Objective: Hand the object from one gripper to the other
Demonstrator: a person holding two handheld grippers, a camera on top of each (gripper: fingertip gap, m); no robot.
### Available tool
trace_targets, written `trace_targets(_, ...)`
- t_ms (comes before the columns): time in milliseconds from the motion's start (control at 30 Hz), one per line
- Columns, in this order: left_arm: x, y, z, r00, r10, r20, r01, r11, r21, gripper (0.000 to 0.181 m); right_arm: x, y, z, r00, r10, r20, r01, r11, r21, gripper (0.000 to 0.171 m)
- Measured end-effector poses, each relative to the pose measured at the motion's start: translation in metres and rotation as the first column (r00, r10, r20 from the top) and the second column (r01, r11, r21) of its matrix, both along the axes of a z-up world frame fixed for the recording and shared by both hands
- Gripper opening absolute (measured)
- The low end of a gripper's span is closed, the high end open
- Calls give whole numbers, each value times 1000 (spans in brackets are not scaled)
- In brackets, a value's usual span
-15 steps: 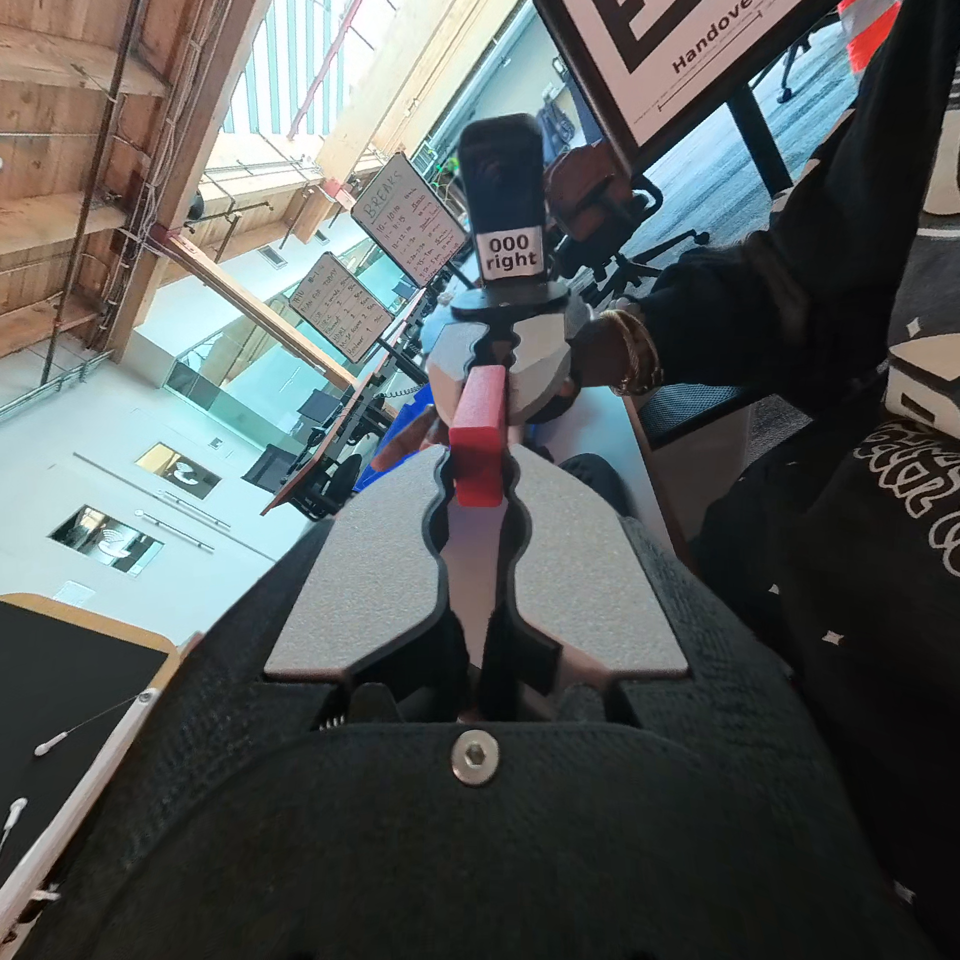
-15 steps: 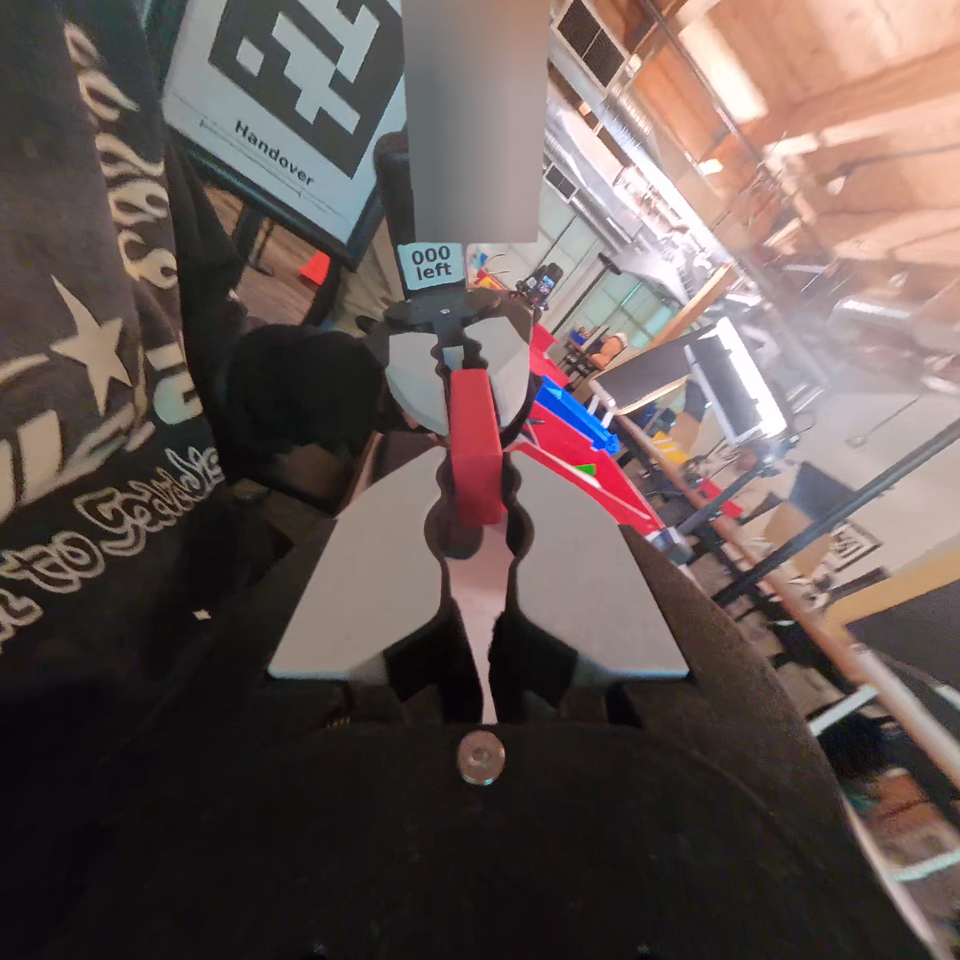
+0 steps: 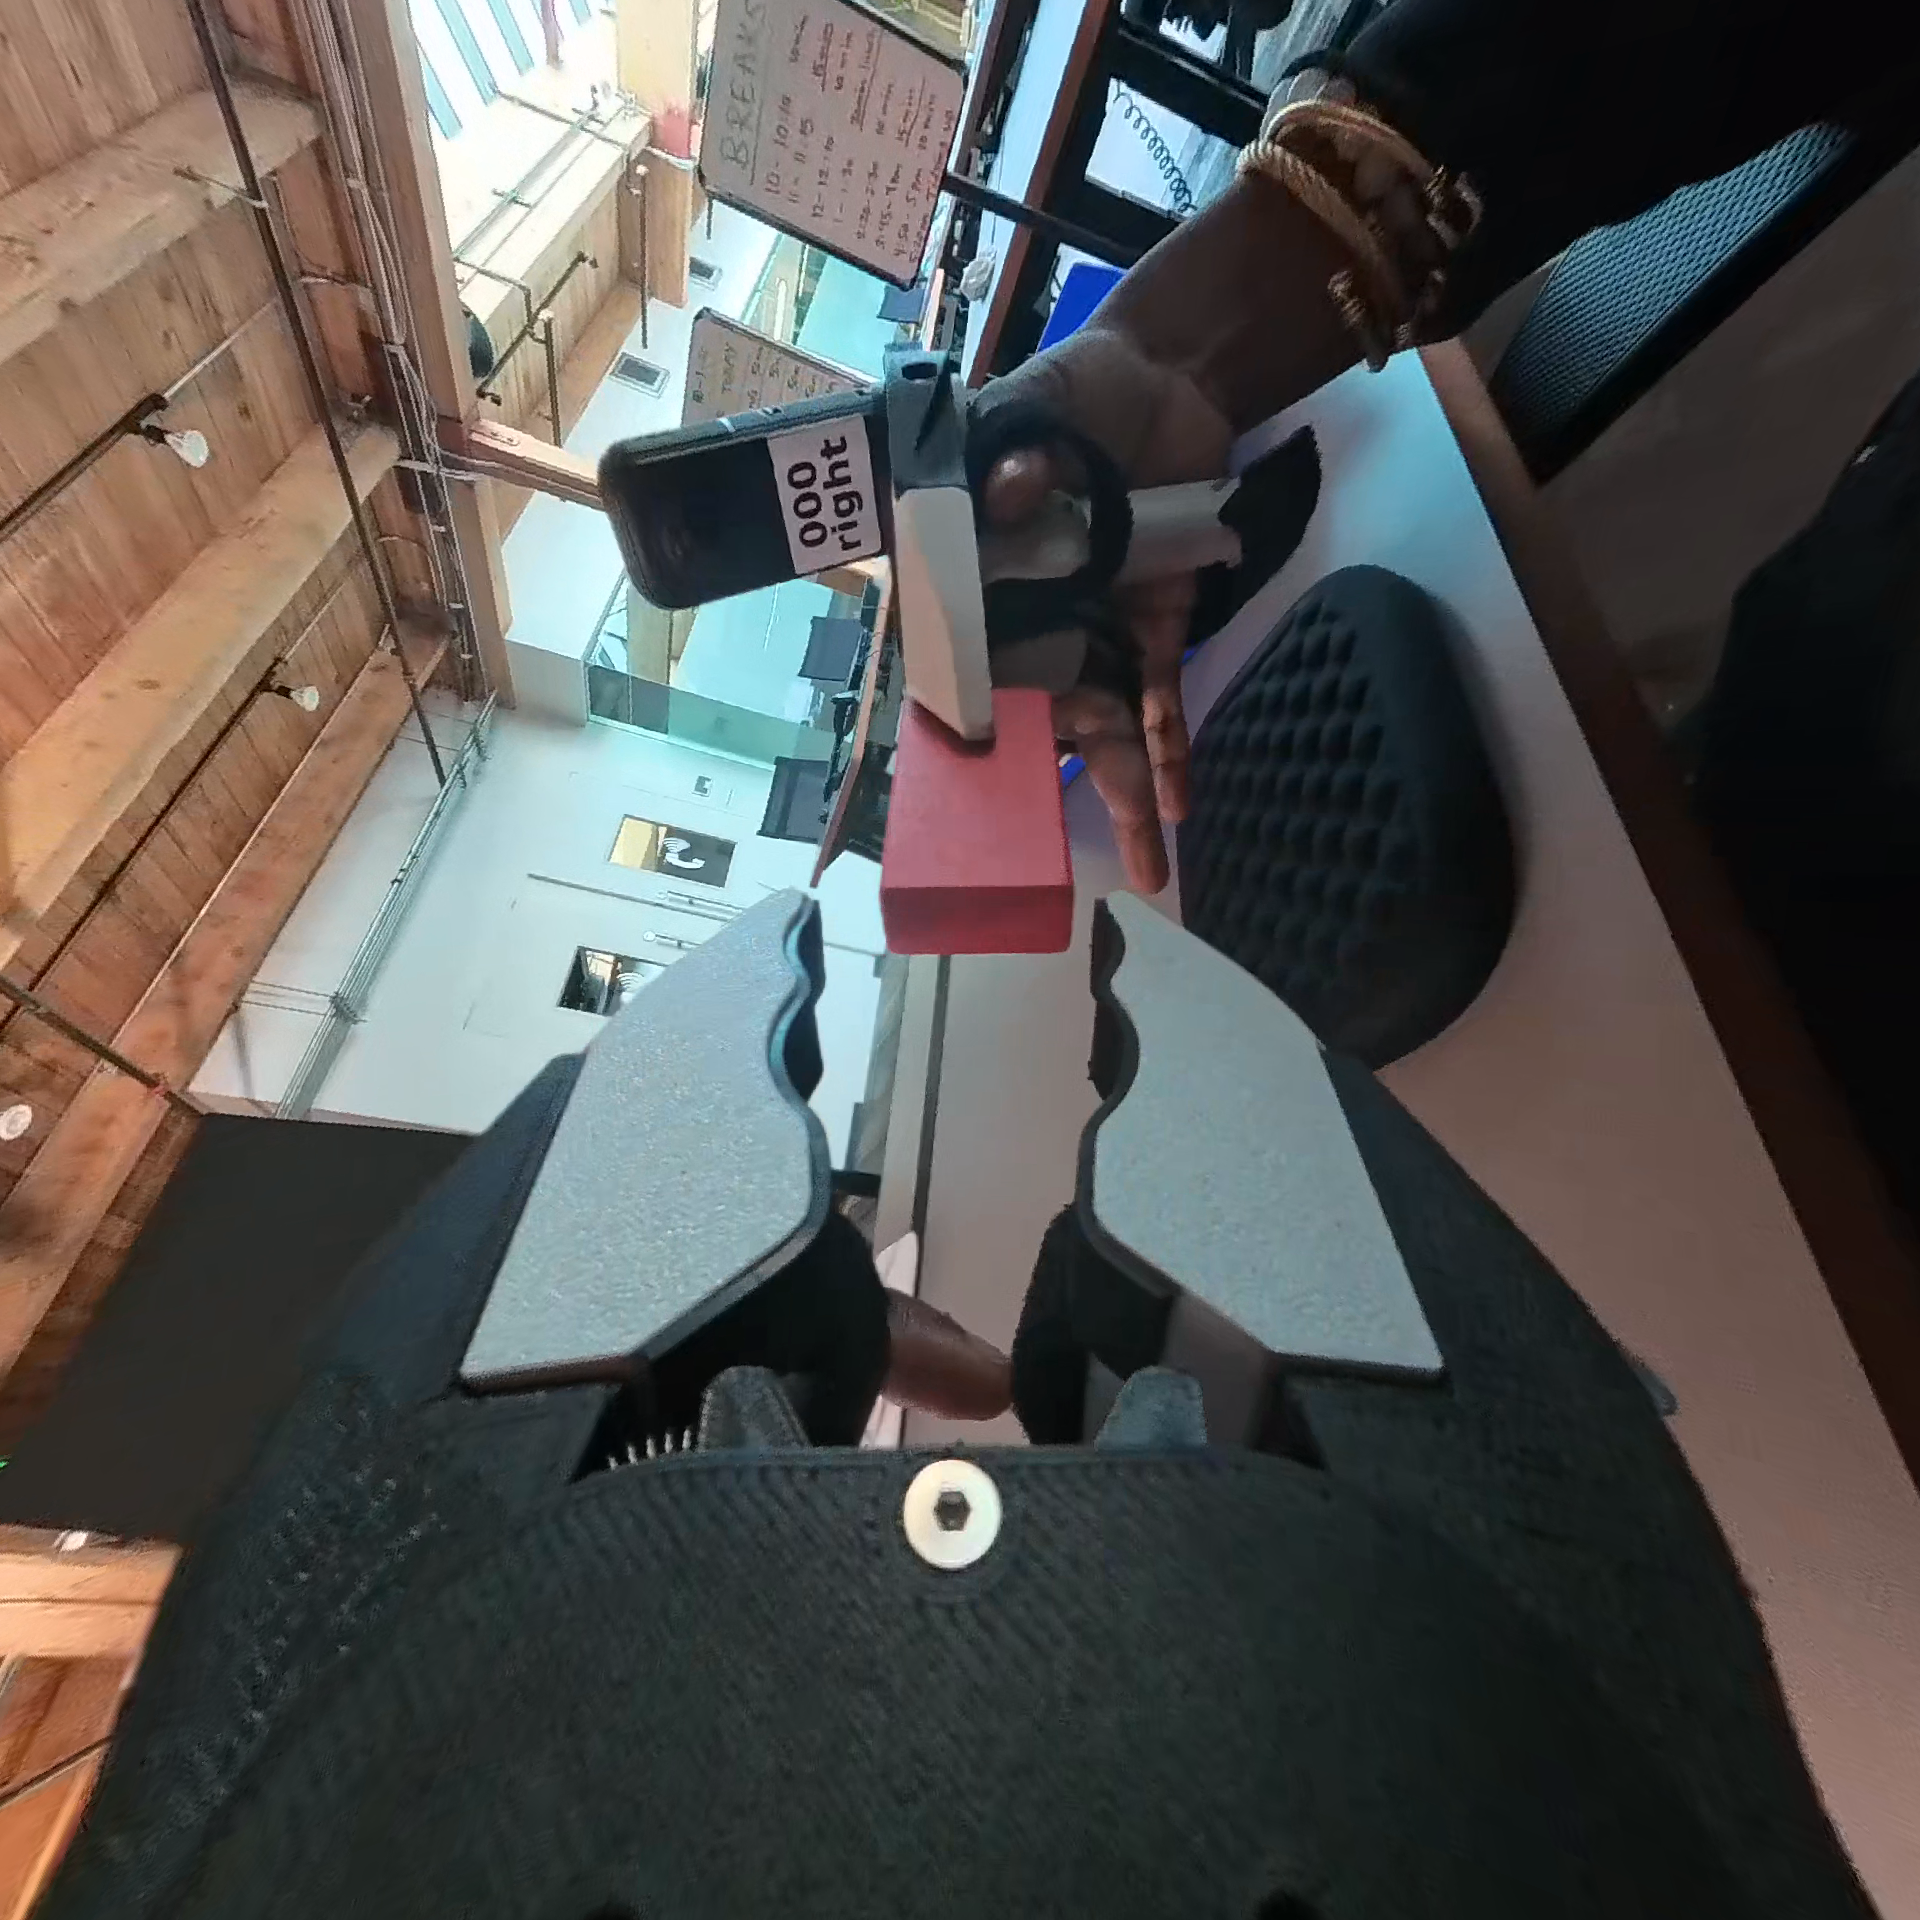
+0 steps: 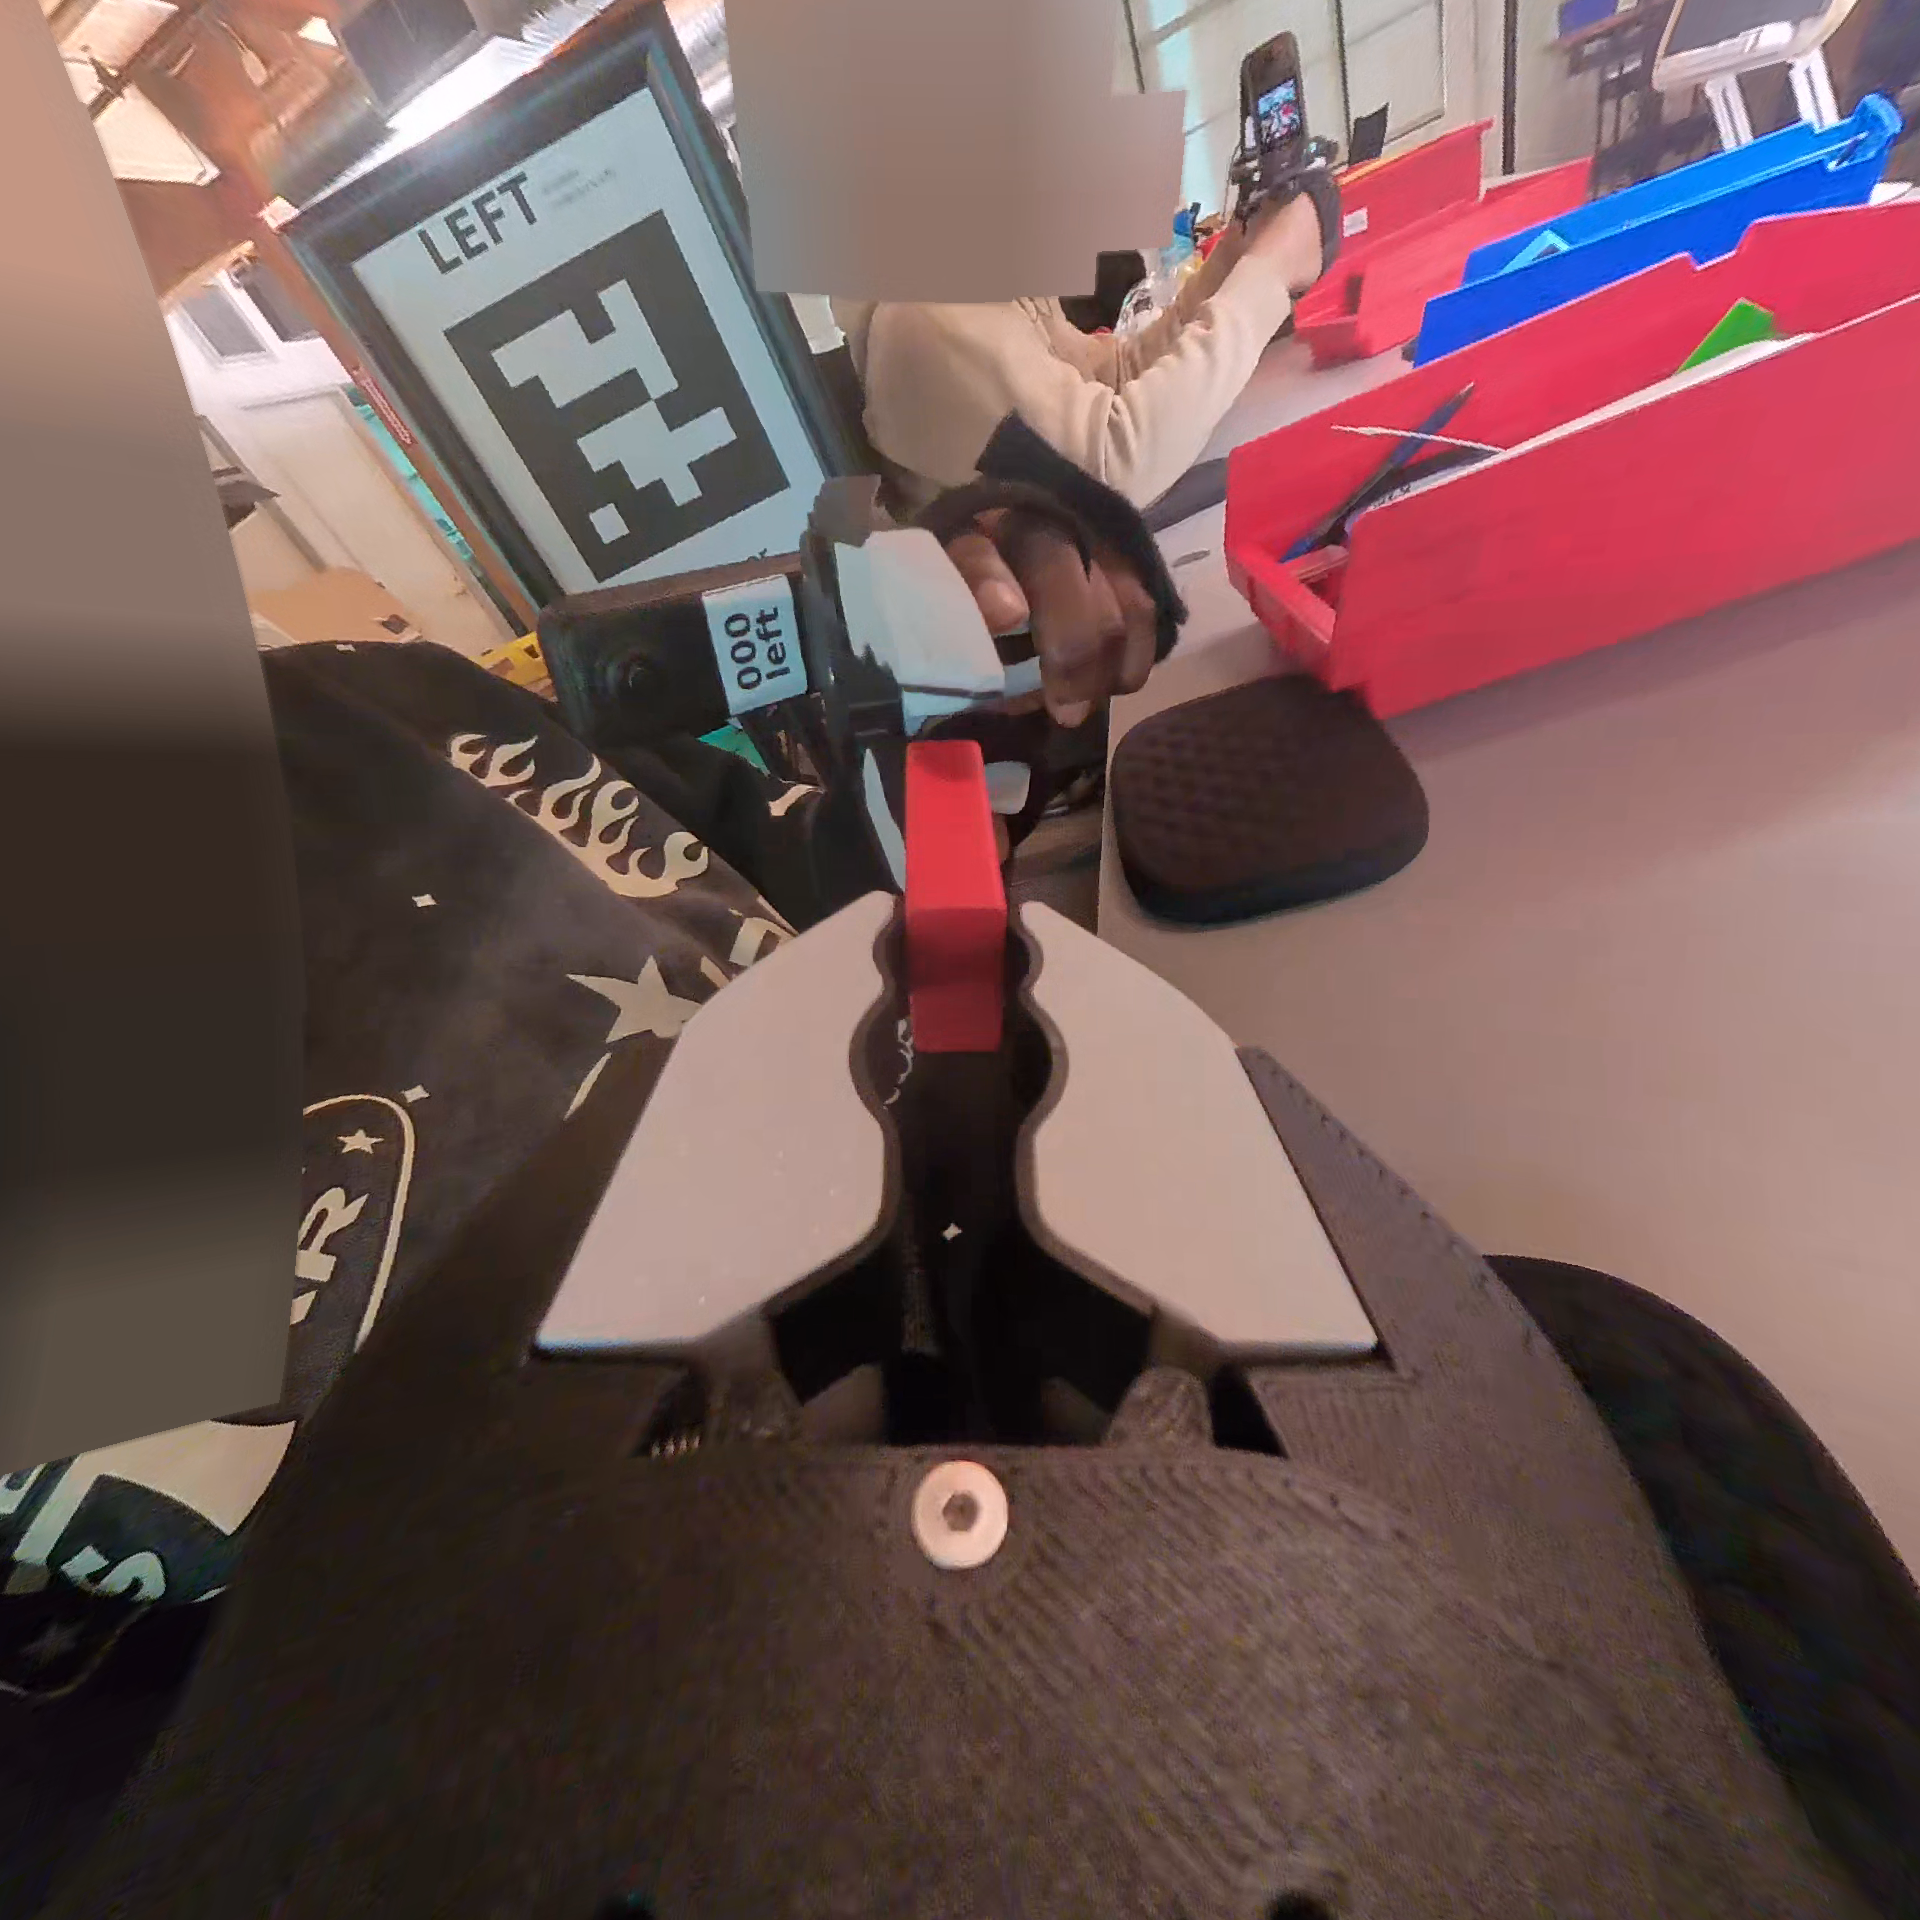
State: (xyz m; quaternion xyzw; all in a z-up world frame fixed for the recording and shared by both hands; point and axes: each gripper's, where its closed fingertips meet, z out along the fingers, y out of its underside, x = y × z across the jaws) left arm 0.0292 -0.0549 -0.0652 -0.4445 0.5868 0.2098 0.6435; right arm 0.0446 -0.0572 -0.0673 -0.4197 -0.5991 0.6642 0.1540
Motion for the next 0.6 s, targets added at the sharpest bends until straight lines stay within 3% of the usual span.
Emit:
trace_targets(167,9,-2,-4,998,-44,34,45,998,-48,35,-1,-2,-2,1000,4,11,-4,1000,0,17)
trace_targets(333,8,-2,-3,998,-32,50,36,996,-76,34,-1,-1,1,1000,4,-25,-4,1000,0,17)
trace_targets(367,7,-2,-3,998,-29,55,34,996,-87,34,-3,0,3,997,-13,-71,14,1000,23,20)
trace_targets(467,7,-3,-3,997,-30,66,36,994,-106,34,-5,2,17,930,-78,-360,152,971,182,75)
trace_targets(533,7,-3,-3,997,-28,73,36,993,-113,34,-1,0,22,828,-46,-559,285,893,349,86)
trace_targets(600,8,-3,-2,996,-35,83,44,992,-118,34,1,-3,20,758,27,-652,389,782,486,83)
